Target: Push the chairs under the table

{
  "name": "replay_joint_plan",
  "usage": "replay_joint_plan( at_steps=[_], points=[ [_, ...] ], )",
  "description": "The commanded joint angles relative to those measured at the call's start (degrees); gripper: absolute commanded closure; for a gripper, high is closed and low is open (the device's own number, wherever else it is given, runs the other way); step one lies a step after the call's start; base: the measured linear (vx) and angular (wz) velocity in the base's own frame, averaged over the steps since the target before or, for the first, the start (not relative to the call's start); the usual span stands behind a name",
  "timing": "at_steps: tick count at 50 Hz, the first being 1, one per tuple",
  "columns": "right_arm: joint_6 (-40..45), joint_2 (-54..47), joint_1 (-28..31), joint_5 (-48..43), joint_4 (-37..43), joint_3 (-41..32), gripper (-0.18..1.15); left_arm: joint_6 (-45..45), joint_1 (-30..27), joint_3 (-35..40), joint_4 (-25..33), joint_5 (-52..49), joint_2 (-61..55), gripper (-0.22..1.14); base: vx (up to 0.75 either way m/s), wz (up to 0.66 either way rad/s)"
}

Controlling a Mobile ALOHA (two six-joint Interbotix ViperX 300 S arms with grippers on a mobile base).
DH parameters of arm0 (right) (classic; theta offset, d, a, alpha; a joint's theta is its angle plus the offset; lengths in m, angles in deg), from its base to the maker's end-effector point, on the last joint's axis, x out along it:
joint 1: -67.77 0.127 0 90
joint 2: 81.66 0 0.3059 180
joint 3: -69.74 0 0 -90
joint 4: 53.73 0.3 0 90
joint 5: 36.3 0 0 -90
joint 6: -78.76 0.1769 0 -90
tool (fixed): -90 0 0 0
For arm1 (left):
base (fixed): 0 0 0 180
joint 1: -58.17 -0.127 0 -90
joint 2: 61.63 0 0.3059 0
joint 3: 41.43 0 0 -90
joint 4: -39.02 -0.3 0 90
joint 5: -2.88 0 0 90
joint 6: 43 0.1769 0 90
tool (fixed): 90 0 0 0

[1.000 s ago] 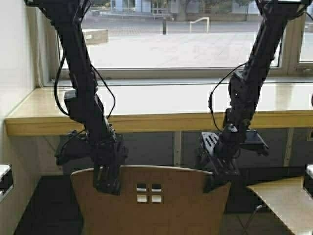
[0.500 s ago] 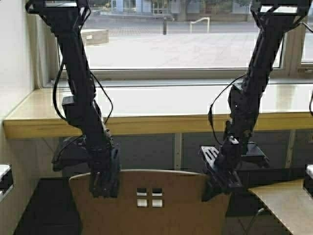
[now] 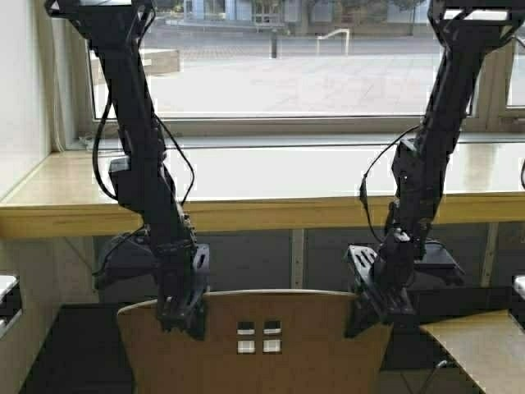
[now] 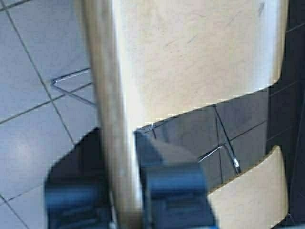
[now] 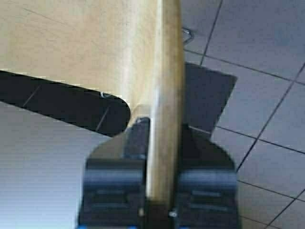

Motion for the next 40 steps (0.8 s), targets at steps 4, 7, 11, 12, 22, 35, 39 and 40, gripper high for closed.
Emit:
replay_joint_plan(
  at_steps=[4, 7, 11, 12, 22, 35, 39, 40],
  points=[
    [-2.8, -0.8, 0.9, -0.4, -0.6, -3.2, 0.92, 1.1, -0.6, 2.8, -0.6, 1.1, -1.2, 0.87, 0.19, 0.07],
    [-2.8, -1.1, 0.9, -0.3, -0.6, -3.3, 0.92, 1.1, -0.9, 3.0, -0.6, 1.2, -1.4, 0.87, 0.21, 0.06],
    [-2.9, -1.1, 0.9, -0.2, -0.8, -3.0, 0.92, 1.1, -0.9, 2.8, -0.6, 1.2, -1.3, 0.87, 0.23, 0.07],
    [-2.9, -1.0, 0.9, -0.2, -0.8, -2.9, 0.92, 1.1, -1.0, 2.7, -0.6, 1.3, -1.2, 0.87, 0.24, 0.04],
    [-3.1, -1.0, 1.1, -0.1, -2.3, -3.1, 0.92, 1.1, -1.3, 2.7, -0.6, 1.2, -0.6, 0.87, 0.24, 0.03],
    [-3.3, -0.1, 1.1, -0.2, -2.8, -3.2, 0.92, 1.1, -1.4, 4.2, -0.6, 1.3, -1.3, 0.87, 0.25, -0.04],
    [-3.3, 0.6, 1.5, -0.1, -2.9, -2.5, 0.92, 1.1, -1.4, 3.4, -0.6, 1.4, -1.0, 0.87, 0.28, -0.02],
    [-3.2, 0.8, 1.7, -0.2, -2.9, -2.1, 0.92, 1.1, -1.4, 3.3, -0.6, 1.4, -0.9, 0.87, 0.26, -0.01]
  ],
)
